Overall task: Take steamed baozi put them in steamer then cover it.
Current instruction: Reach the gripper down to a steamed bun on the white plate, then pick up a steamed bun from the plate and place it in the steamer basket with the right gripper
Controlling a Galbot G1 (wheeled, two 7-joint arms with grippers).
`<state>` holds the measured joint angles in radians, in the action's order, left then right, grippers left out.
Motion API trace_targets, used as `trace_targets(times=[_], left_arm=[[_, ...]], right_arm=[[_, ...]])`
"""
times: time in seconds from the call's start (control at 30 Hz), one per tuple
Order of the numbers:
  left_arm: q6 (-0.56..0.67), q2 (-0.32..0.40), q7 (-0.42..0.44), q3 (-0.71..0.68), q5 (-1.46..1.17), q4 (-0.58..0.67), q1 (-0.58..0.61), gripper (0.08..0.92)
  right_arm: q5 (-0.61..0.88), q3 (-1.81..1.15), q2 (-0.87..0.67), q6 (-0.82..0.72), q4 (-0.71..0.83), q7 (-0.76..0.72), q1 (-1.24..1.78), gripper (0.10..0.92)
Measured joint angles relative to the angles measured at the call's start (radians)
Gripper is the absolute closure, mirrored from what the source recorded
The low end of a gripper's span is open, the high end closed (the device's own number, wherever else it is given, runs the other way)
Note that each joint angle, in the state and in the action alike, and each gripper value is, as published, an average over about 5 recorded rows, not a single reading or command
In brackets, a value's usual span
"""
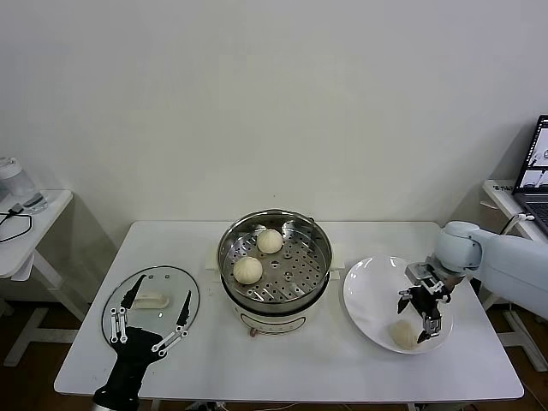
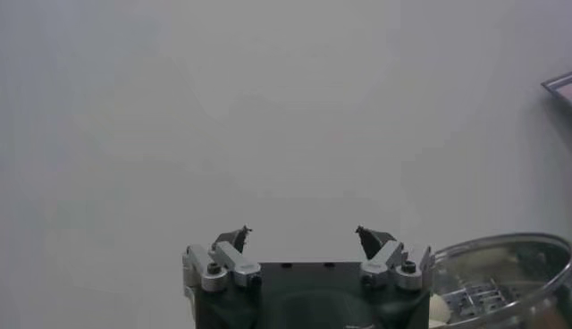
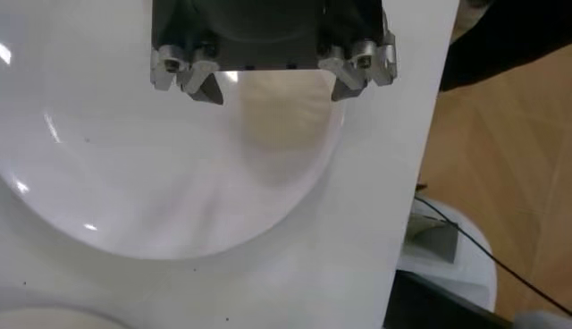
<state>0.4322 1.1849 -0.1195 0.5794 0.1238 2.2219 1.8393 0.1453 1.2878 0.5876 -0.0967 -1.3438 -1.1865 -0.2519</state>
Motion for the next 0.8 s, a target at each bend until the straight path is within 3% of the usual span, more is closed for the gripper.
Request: trace_targets(times=[0.33,0.8], left_arm=[[0.002,0.002,-0.002,0.007,0.0,0.0,0.001,0.177],[0.003,-0.004,-0.002,0.007,-0.002,0.007,0.003,0.177]], right_arm=[[-0.009,-0.026,0.017,0.002,0.019,0.005,0.035,0.298],[0.019,0.009,0.049,0.052,-0.034,-0.027,-0.132,0.304]])
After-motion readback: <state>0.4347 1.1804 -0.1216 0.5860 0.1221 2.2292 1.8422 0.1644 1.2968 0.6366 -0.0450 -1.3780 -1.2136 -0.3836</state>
